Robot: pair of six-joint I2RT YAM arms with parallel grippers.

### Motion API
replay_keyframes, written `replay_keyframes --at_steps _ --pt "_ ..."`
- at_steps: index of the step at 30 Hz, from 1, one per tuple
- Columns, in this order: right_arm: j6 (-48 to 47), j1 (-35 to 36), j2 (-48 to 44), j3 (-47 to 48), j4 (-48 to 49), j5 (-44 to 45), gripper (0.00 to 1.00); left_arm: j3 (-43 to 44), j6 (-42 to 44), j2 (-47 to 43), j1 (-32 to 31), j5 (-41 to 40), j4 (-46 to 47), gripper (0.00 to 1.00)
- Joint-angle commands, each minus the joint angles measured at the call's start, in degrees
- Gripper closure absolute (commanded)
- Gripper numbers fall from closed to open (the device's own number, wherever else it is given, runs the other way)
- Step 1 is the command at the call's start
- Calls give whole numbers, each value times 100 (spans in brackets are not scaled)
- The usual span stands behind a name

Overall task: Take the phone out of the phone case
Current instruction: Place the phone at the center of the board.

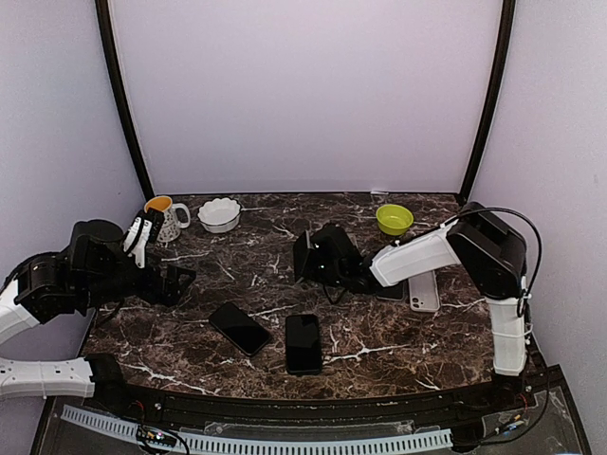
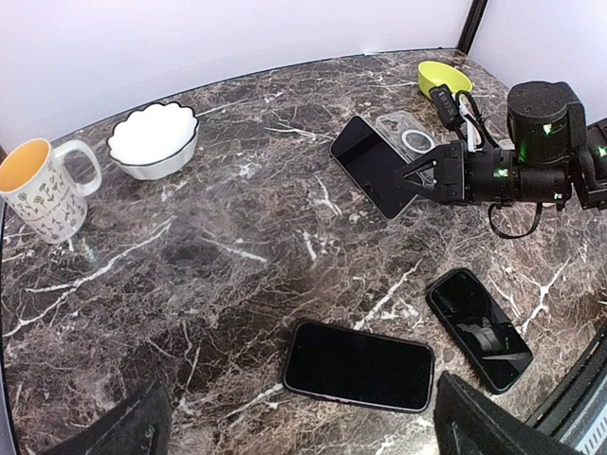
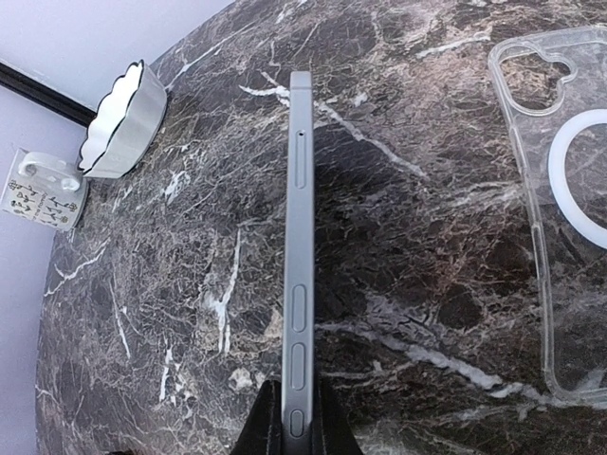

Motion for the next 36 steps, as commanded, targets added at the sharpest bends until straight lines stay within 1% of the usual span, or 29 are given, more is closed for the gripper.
replay_keyframes --at_steps 1,3,4,6,7,8,17,19,22,31,34,36 --pt "-33 -96 80 63 273 -29 100 -137 58 -59 17 -13 58 1" --pt "-18 -138 83 69 193 -68 100 -133 70 -16 13 9 59 1" --pt "-27 -155 97 82 142 -84 98 -132 72 15 13 18 59 1" --pt "-90 -190 129 150 38 -163 87 -123 80 77 20 56 59 1" --pt "-117 -208 161 189 -41 -203 84 -116 81 111 14 67 64 1" --pt "-135 -226 181 216 -87 -245 82 -115 82 126 18 80 65 1" --pt "-200 -362 83 125 -99 -212 80 -129 104 73 20 120 81 1" --pt "-201 -395 78 133 -107 -240 76 -131 108 63 18 120 85 1" --pt "-192 -417 56 112 -140 -222 69 -131 108 61 19 120 88 1" --pt "-394 -470 -85 37 -217 -167 66 -140 108 68 14 108 94 1" --pt "-701 -443 -211 116 -527 -131 60 -148 108 82 18 99 90 1" --pt "-944 -362 -348 137 -796 22 51 -149 108 91 13 96 91 1"
